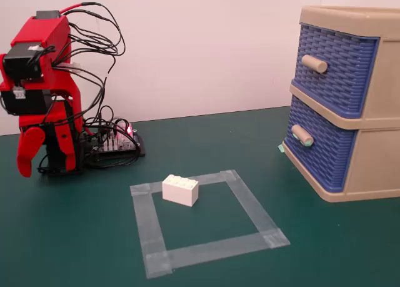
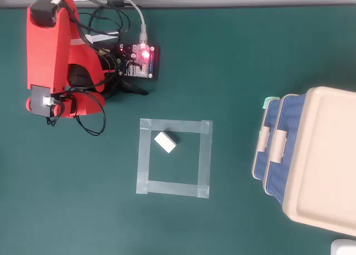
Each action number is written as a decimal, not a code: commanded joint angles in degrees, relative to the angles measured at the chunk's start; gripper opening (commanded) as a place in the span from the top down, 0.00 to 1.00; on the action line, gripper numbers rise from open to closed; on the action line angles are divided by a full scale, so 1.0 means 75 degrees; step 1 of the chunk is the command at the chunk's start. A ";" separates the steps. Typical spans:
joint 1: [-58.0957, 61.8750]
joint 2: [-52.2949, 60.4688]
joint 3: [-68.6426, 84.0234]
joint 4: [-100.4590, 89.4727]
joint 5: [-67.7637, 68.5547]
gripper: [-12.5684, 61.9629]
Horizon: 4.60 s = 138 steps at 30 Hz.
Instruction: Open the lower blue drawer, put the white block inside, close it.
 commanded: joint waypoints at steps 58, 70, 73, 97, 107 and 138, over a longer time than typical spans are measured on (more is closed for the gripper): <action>-1.1039 -0.9422 -0.4430 -1.9172 1.3125 0.40; -1.1355 -1.0488 -0.7148 -1.6957 1.3102 0.56; -1.1508 -1.0477 -0.7406 -1.6102 1.3125 0.67; -1.1520 -0.5566 -0.1453 -1.4637 1.4098 0.94; -1.1344 -0.2496 -0.0703 -1.2469 1.3617 0.37; -0.8895 -0.5508 -0.4746 -0.4066 0.3129 0.38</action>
